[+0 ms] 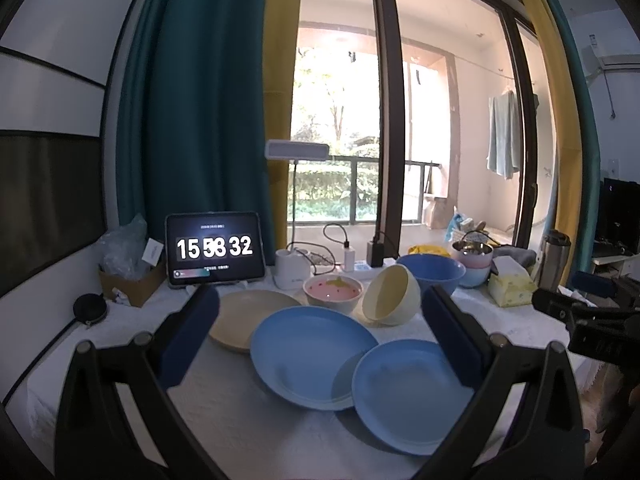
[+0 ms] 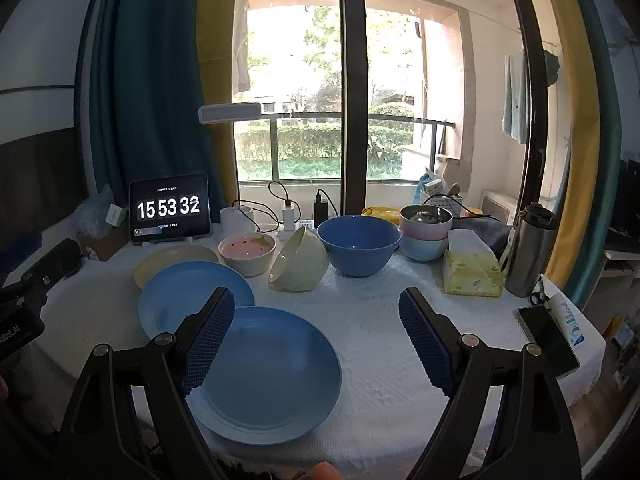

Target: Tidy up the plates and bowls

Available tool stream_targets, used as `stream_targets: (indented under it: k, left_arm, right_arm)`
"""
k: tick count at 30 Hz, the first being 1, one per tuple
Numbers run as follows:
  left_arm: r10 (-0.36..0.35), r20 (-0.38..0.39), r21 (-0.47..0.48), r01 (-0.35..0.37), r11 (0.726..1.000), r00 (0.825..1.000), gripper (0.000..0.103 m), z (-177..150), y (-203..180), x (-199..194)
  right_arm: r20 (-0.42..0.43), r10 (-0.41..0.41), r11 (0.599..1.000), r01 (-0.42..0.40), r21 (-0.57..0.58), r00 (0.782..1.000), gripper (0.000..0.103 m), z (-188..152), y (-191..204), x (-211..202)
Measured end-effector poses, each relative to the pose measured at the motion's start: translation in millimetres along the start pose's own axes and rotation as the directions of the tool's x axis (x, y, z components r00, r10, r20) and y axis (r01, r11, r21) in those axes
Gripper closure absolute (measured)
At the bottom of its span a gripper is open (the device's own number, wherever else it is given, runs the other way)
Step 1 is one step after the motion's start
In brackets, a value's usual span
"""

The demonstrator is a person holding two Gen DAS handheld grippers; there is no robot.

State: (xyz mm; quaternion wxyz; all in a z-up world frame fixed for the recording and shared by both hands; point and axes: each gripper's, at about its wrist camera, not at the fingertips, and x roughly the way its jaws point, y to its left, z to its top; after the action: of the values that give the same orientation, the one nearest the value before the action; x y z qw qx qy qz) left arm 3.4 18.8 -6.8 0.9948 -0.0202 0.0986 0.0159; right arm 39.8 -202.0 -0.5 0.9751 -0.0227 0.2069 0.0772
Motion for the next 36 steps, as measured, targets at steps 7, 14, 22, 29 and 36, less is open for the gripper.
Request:
stream_targets:
  k: [7,14,22,29,36]
  left_arm:
    - [0.005,-0.001,-0.002,-0.005,1.0,1.0,0.001,-0.9,1.2,1.0]
    - [-0.002,-0.014,-0.023,0.002,1.0,1.0,0.001,-4.4,4.2,3.1]
    - [-0.004,-0.028,-0.034,0.003,0.999,1.0,0.001,-6.8,3.0,4.0]
    - [0.002,-0.026,-0.04,-0.003,0.999,1.0,0.001,-9.7,4.5,6.0]
    - [-0.006,-0.05,-0.02,0.005,1.0,0.999,0.001,-14.3,-1.4,8.9]
  right_arm:
    - [-0.012,0.009,1.0,-0.009,-0.002,1.0,0.016,-0.6,0.9,1.1]
    - [-0.009,0.01,1.0,-0.01,-0.001,1.0,0.016,-0.7,1.0,0.2]
    - [-0.012,0.01,1.0,-0.01,0.003,1.0,0.016,-0.4,3.5,1.8]
    - [-0.013,0.011,1.0,-0.011,-0.005,1.0,0.016,-1.6,4.6,3.4]
    - [-0.024,0.019,1.0,-0.019,0.0,1.0,0.016,-4.6,2.9,7.7]
